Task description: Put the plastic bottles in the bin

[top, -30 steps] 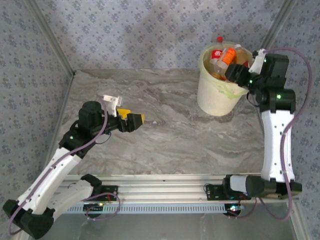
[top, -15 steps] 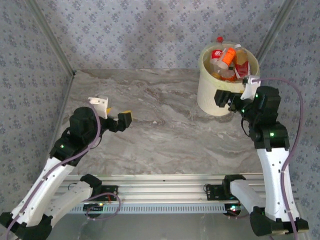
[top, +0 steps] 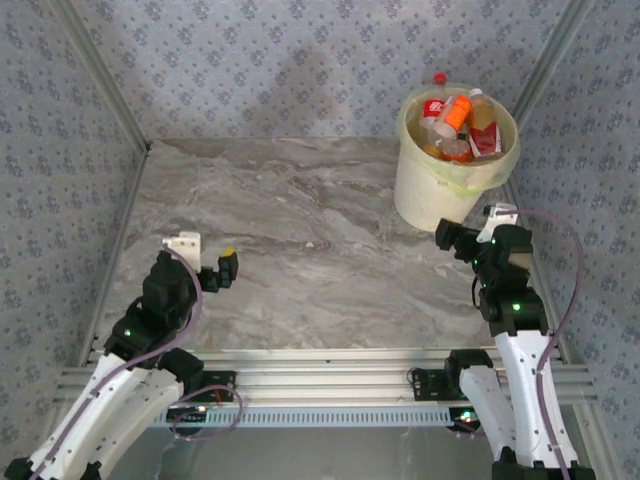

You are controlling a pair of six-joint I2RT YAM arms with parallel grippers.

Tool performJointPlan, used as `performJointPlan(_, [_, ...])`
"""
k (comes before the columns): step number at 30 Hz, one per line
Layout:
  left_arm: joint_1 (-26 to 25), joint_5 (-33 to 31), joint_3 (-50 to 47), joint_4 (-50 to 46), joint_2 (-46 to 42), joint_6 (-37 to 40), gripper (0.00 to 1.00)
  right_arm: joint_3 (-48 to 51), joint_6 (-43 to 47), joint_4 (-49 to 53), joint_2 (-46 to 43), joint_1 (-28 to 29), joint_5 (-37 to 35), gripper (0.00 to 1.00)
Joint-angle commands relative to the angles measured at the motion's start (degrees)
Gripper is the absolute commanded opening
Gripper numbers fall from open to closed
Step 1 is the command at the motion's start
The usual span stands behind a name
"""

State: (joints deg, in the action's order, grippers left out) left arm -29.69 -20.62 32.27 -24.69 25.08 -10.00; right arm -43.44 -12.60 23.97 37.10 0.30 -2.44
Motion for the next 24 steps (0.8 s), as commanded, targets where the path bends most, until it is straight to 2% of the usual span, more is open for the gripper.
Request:
performJointPlan(1, [-0.19,-3.33,-3.49,3.93,-3.75,2.49,1.00,2.96,-1.96,-4.13,-0.86,-0.43,-4.81,1.00])
performJointPlan(8, [-0.10,-6.34,-8.17,7.34,-5.06,3.17,1.00,10.05,-1.12,-11.27,-3.45,-0.56,-3.11,1.00])
performJointPlan(12, [0.06,-6.54,-11.78,15.48,-1.56,6.09,1.00,13.70,-0.44,-14.71,-4.56,-0.60,-4.83,1.00])
performJointPlan(19, [2.73,-4.14,-12.64,24.15,7.92,5.39,1.00,17.46,-0.61,-15.30,-6.99,-0.41,-7.31,1.00])
performJointPlan(22, [4.32,-3.46,-12.68,25.92,9.52,4.89,1.00,21.98,-1.44,-22.36,-7.52,0.50,-9.77,1.00])
performJointPlan(24, [5.57,-3.51,-14.39,28.71,9.38,4.75,1.00,21.62,-1.26,-23.02,-6.26,0.69,-10.25,1.00])
